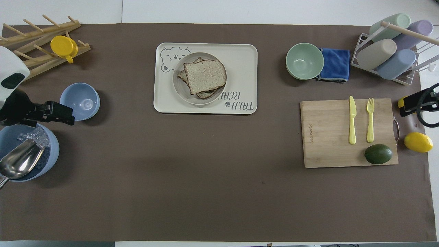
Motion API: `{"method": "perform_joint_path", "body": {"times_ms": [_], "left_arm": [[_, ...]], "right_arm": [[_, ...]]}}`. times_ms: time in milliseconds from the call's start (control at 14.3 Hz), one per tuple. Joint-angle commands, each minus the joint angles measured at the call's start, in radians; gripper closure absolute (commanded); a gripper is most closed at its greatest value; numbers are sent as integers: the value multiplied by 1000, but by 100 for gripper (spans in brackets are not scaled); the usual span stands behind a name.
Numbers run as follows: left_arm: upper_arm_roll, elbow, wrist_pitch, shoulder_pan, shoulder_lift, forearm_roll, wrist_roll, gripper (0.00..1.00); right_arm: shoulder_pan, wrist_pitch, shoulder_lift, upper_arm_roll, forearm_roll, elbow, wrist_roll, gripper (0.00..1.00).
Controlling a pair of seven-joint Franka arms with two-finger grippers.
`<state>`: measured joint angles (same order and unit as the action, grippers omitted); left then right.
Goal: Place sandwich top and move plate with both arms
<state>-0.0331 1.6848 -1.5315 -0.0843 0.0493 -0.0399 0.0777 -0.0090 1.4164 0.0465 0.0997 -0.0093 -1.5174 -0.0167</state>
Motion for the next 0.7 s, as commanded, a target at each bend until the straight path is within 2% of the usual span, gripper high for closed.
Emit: {"method": "perform_joint_path", "body": {"times_ms": [0,629], "left_arm": [[-5,-2,10,11,0,20,-21,0],[-14,-11,13,15,-2,20,-12,0]], "right_arm": [[-19,0,-8,-11,22,-10,-29,0],[-19,0,-8,-11,22,-10,-29,0]]}}
